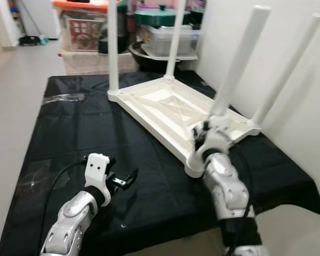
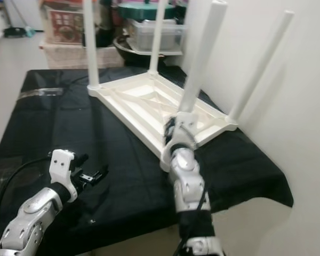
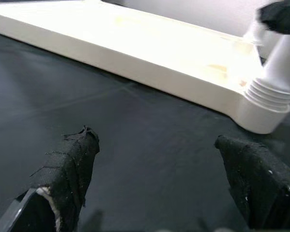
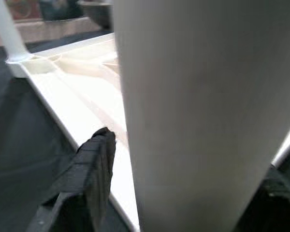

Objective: Building children table

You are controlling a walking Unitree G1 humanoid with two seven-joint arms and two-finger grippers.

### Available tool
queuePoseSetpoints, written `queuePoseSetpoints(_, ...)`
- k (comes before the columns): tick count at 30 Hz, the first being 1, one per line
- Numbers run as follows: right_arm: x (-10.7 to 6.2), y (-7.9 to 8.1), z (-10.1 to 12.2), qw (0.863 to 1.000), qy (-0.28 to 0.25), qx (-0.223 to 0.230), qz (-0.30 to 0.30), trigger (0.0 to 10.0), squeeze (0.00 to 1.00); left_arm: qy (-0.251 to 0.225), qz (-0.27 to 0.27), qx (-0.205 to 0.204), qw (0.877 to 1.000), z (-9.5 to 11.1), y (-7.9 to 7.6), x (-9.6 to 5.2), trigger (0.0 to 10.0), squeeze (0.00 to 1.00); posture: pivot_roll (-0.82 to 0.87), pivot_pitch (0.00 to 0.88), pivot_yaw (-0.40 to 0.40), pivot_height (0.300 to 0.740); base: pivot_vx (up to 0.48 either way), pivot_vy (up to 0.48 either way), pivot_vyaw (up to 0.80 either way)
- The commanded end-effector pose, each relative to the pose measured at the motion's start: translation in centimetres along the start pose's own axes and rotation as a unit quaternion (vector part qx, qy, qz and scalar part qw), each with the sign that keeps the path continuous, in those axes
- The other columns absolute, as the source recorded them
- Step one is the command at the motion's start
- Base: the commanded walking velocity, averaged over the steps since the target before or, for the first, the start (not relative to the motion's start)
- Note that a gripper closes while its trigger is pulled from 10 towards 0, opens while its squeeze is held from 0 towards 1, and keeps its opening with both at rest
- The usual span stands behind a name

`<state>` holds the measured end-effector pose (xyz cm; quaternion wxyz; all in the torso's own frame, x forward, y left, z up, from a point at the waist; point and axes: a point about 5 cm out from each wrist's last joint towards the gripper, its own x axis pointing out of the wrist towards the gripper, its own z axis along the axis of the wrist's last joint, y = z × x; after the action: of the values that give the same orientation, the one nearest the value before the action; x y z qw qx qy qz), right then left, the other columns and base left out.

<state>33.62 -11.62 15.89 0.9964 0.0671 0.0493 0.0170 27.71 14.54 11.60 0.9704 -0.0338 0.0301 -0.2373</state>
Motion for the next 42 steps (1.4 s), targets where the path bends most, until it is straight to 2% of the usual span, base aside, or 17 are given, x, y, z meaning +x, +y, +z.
queuePoseSetpoints(1, 0.5, 1.2, 2.0, 0.996, -0.018, 0.032, 0.084, 10.0, 0.00, 0.004, -0.001, 0.001, 1.000, -0.1, 0.1, -0.2, 10.0, 0.00, 0.10, 0.000, -0.095, 0.740, 0.000, 0.000, 0.00)
queuePoseSetpoints(12, 0.5, 0.4, 4.5, 0.946, -0.061, -0.027, 0.319, 10.0, 0.00, 0.001, 0.000, 0.001, 1.000, -0.1, 0.0, 0.2, 10.0, 0.00, 0.11, 0.000, -0.110, 0.740, 0.000, 0.000, 0.00)
queuePoseSetpoints(13, 0.4, 0.9, 4.2, 0.925, -0.057, -0.040, 0.373, 7.5, 0.00, 0.000, -0.001, 0.000, 1.000, -0.1, -0.2, 0.2, 10.0, 0.00, 0.12, 0.000, -0.118, 0.740, 0.000, 0.000, 0.00)
queuePoseSetpoints(15, 0.3, 1.2, 4.0, 0.911, -0.053, -0.046, 0.406, 7.5, 0.00, 0.000, -0.002, -0.001, 1.000, -0.2, -0.3, 0.2, 10.0, 0.00, 0.12, 0.000, -0.119, 0.740, 0.000, 0.000, 0.00)
queuePoseSetpoints(16, 0.2, 1.7, 3.5, 0.900, -0.044, -0.049, 0.432, 1.2, 0.00, 0.002, -0.001, 0.001, 1.000, -0.2, -0.2, 0.1, 10.0, 0.00, 0.13, 0.000, -0.126, 0.740, 0.000, 0.000, 0.00)
queuePoseSetpoints(17, -0.1, 2.4, 3.0, 0.889, -0.035, -0.039, 0.456, 0.0, 0.00, 0.002, 0.003, 0.002, 1.000, -0.2, 0.0, -0.1, 10.0, 0.00, 0.15, 0.000, -0.136, 0.740, 0.000, 0.000, 0.00)
queuePoseSetpoints(24, -1.1, 3.7, 0.7, 0.878, 0.020, -0.006, 0.478, 0.0, 0.00, 0.004, 0.010, 0.006, 1.000, -0.1, 0.4, -0.6, 10.0, 0.00, 0.15, 0.000, -0.121, 0.740, 0.000, 0.000, 0.00)
queuePoseSetpoints(25, -0.7, 3.5, 0.1, 0.900, 0.035, -0.010, 0.435, 0.0, 0.00, 0.007, 0.007, 0.007, 1.000, -0.2, 0.5, -0.6, 10.0, 0.00, 0.13, 0.000, -0.112, 0.740, 0.000, 0.000, 0.00)
queuePoseSetpoints(28, -0.3, 3.2, -0.4, 0.914, 0.046, -0.014, 0.402, 0.0, 0.00, 0.009, 0.005, 0.008, 1.000, -0.3, 0.5, -0.6, 10.0, 0.00, 0.13, 0.000, -0.112, 0.740, 0.000, 0.000, 0.00)
queuePoseSetpoints(30, 1.9, 0.8, -1.7, 0.985, 0.078, -0.022, 0.153, 0.0, 0.00, 0.008, 0.005, 0.008, 1.000, -0.2, 0.5, -0.2, 10.0, 0.00, 0.12, 0.000, -0.100, 0.740, 0.000, 0.000, 0.00)
queuePoseSetpoints(31, 1.9, 0.8, -1.7, 0.985, 0.078, -0.022, 0.153, 0.0, 0.00, 0.008, 0.005, 0.008, 1.000, -0.2, 0.5, -0.2, 10.0, 0.00, 0.12, 0.000, -0.100, 0.740, 0.000, 0.000, 0.00)
queuePoseSetpoints(34, 0.4, -1.6, -3.5, 0.989, 0.099, 0.029, -0.103, 0.0, 0.00, 0.003, -0.004, 0.006, 1.000, 0.2, -0.1, 0.3, 10.0, 0.00, 0.12, 0.000, -0.086, 0.740, 0.000, 0.000, 0.00)
queuePoseSetpoints(37, -0.5, 0.1, -3.3, 0.993, 0.092, 0.031, -0.069, 0.0, 0.00, 0.004, -0.007, 0.007, 1.000, 0.2, -0.2, 0.3, 10.0, 0.00, 0.12, 0.000, -0.084, 0.740, 0.000, 0.000, 0.00)
queuePoseSetpoints(38, -0.5, 1.6, -2.6, 0.997, 0.075, 0.014, -0.018, 5.6, 0.00, 0.005, -0.006, 0.008, 1.000, 0.2, 0.0, 0.3, 10.0, 0.00, 0.12, 0.000, -0.085, 0.740, 0.000, 0.000, 0.00)
queuePoseSetpoints(39, -0.5, 1.6, -2.6, 0.997, 0.075, 0.014, -0.018, 5.6, 0.00, 0.005, -0.006, 0.008, 1.000, 0.2, 0.0, 0.3, 10.0, 0.00, 0.12, 0.000, -0.085, 0.740, 0.000, 0.000, 0.00)
queuePoseSetpoints(40, -0.6, 2.5, -2.1, 0.998, 0.062, -0.020, 0.009, 10.0, 0.00, 0.006, -0.004, 0.010, 1.000, 0.1, 0.1, 0.3, 10.0, 0.00, 0.12, 0.000, -0.087, 0.740, 0.000, 0.000, 0.00)
queuePoseSetpoints(42, -0.6, 3.3, -1.6, 0.997, 0.053, -0.036, 0.041, 10.0, 0.00, 0.007, -0.002, 0.012, 1.000, 0.1, 0.3, 0.2, 10.0, 0.00, 0.12, 0.000, -0.087, 0.740, 0.000, 0.000, 0.00)
